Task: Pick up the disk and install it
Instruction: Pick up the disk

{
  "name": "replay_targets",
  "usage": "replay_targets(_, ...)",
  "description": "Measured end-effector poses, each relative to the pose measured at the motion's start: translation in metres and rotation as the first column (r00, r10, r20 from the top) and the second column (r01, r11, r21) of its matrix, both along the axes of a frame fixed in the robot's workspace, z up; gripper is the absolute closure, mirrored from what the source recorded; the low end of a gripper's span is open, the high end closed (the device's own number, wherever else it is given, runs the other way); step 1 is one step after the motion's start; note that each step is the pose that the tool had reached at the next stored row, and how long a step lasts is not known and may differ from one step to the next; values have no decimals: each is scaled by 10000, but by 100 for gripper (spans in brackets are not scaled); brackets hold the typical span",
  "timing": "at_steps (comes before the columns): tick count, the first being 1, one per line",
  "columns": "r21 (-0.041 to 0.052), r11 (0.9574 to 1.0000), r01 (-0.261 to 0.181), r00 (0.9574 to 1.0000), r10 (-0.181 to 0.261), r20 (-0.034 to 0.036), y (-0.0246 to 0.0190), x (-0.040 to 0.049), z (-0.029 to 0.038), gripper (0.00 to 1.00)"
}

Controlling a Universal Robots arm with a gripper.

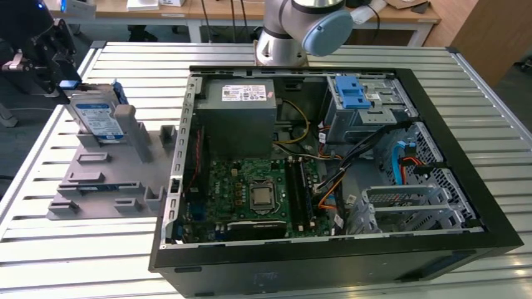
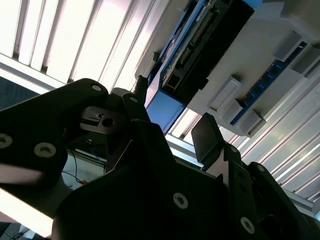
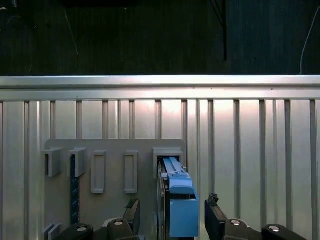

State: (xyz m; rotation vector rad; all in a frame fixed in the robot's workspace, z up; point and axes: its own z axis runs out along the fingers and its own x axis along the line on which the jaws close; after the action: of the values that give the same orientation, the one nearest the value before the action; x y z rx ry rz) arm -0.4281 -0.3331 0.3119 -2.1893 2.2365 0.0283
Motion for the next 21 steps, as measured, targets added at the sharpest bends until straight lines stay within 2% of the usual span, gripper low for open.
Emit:
replay_targets(11, 0, 10000, 0, 10000, 0, 0, 0, 0, -16, 37)
replay_targets(13, 0, 10000, -1, 10000, 1, 0, 0, 0, -17, 39)
replay_targets(14, -1, 10000, -1, 10000, 1, 0, 0, 0, -18, 45)
replay_targets(21, -14, 10000, 1, 10000, -1, 1, 3, -7, -63, 45)
